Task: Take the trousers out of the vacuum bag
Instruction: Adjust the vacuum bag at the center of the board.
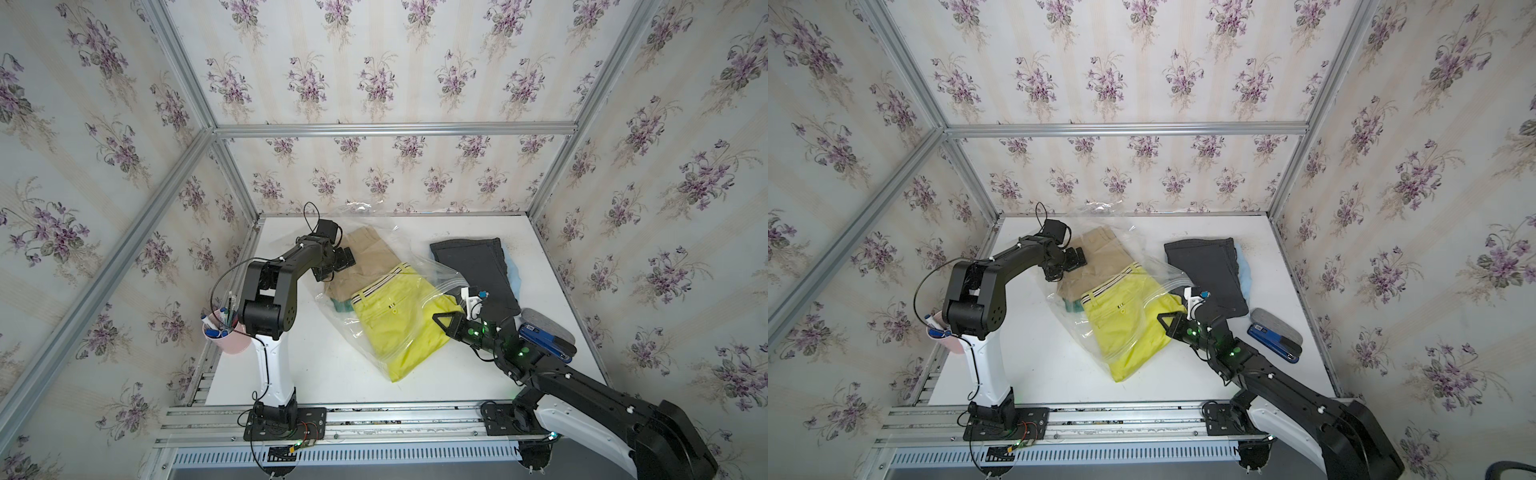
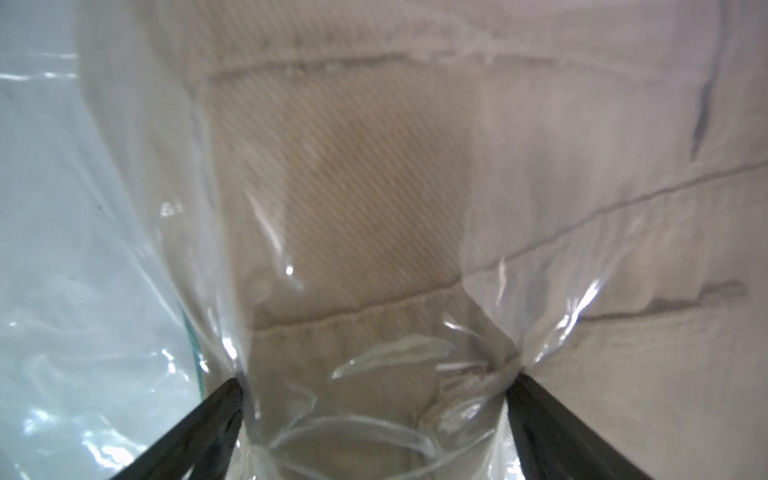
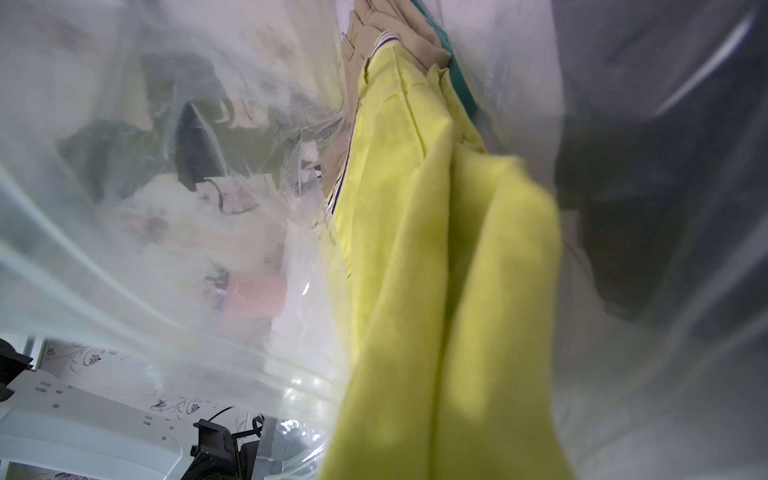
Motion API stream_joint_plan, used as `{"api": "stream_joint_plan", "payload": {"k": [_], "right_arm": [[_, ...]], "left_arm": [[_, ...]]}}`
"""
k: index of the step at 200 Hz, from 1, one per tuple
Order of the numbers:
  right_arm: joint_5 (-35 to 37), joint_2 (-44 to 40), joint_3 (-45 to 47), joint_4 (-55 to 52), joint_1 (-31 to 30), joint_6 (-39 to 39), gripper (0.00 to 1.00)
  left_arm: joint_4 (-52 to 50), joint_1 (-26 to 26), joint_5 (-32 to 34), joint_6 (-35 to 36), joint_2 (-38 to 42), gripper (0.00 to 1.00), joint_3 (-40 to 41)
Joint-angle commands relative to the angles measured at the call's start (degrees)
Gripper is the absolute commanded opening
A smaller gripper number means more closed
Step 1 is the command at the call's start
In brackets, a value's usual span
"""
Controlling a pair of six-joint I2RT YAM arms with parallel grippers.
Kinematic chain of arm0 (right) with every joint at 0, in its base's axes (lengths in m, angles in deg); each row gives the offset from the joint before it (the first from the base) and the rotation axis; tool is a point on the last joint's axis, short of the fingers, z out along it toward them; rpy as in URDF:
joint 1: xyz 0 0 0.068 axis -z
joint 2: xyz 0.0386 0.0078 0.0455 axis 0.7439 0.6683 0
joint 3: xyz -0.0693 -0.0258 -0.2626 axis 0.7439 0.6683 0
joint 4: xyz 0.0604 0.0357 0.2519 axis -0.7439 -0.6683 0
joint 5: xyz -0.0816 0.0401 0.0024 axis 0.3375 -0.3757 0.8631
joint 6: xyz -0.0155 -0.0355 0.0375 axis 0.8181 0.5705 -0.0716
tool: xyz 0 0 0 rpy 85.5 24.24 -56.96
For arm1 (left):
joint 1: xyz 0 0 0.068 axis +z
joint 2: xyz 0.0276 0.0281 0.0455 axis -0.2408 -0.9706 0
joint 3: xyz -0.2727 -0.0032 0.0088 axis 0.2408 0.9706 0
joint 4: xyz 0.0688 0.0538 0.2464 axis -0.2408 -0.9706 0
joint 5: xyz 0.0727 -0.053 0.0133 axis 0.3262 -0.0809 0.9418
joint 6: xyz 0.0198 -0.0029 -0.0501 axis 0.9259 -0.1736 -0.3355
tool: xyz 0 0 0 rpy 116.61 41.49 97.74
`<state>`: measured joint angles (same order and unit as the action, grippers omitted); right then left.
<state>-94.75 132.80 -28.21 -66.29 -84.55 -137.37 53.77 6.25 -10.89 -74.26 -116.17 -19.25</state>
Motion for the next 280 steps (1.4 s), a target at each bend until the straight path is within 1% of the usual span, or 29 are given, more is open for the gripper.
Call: {"api": "stream_joint_plan", "payload": {"k": [1, 44, 64, 92, 114, 128, 157, 178, 189, 206, 221, 233, 247, 258, 268, 280], "right_arm": [[2.10, -4.75, -0.85, -8.66, -0.07, 1.62, 0.00], [3.62, -12.22, -3.50, -24.97, -0.07, 6.70, 0.00], [5.25, -16.55, -3.53, -30.73, -0.07, 6.36, 0.00], [6.91, -22.77, -2.97, -37.83, -0.07, 3.97, 0.00], [7.81, -26.68, -2.30, -41.66, -0.07, 2.40, 0.00], [8.50, -27.82, -2.14, -42.81, -0.07, 2.28, 0.00], [8.36, -26.45, -0.85, -40.07, -0.07, 1.17, 0.00], [8.34, -26.06, 1.17, -35.89, -0.07, 0.63, 0.00], [8.25, -25.73, 2.18, -33.57, -0.07, 0.67, 0.00], [7.61, -24.22, 3.16, -30.57, -0.07, 0.89, 0.00], [6.45, -23.33, 3.58, -28.43, -0.05, 1.78, 0.00], [6.23, -23.77, 3.72, -27.39, -0.07, 3.34, 0.00], [6.04, -24.95, 3.95, -26.17, -0.05, 5.32, 0.00], [5.46, -25.72, 4.37, -25.16, -0.07, 6.22, 0.00], [4.75, -26.04, 4.76, -24.19, -0.07, 6.81, 0.00], [4.29, -25.90, 4.98, -23.71, -0.07, 7.00, 0.00]], "left_arm": [[1.02, 0.13, 1.18, 0.36, -0.99, 1.00, -0.77], [1.01, 0.18, 1.70, -0.61, -0.57, 1.00, -0.42], [-0.28, 0.21, 2.85, 0.15, -1.01, 1.00, -1.51], [-2.45, 0.64, 3.94, 2.72, -2.59, 1.00, -5.51], [-4.65, 1.43, 4.17, 3.87, -3.88, 1.00, -9.50], [-5.03, 1.57, 2.91, 4.28, -3.58, 1.00, -10.92], [-4.19, 1.08, -2.24, 6.18, 2.11, 1.00, -9.67], [-3.51, -0.39, -5.21, 8.74, 9.53, 1.00, -6.04], [-5.26, -2.13, -6.39, 10.88, 13.01, 1.00, -4.83], [-9.26, -5.76, -5.61, 12.79, 17.72, 1.00, -2.46], [-6.68, -9.10, -6.84, 13.08, 23.11, 1.00, 5.05], [-2.29, -11.61, -7.82, 12.71, 27.20, 1.00, 12.02], [1.42, -14.26, -6.93, 11.59, 30.75, 1.00, 18.87], [3.59, -15.43, -7.06, 10.64, 32.70, 1.00, 23.03], [5.34, -16.46, -5.81, 9.87, 34.42, 1.00, 26.32], [7.71, -16.82, -5.76, 9.05, 35.70, 1.00, 29.61]]}}
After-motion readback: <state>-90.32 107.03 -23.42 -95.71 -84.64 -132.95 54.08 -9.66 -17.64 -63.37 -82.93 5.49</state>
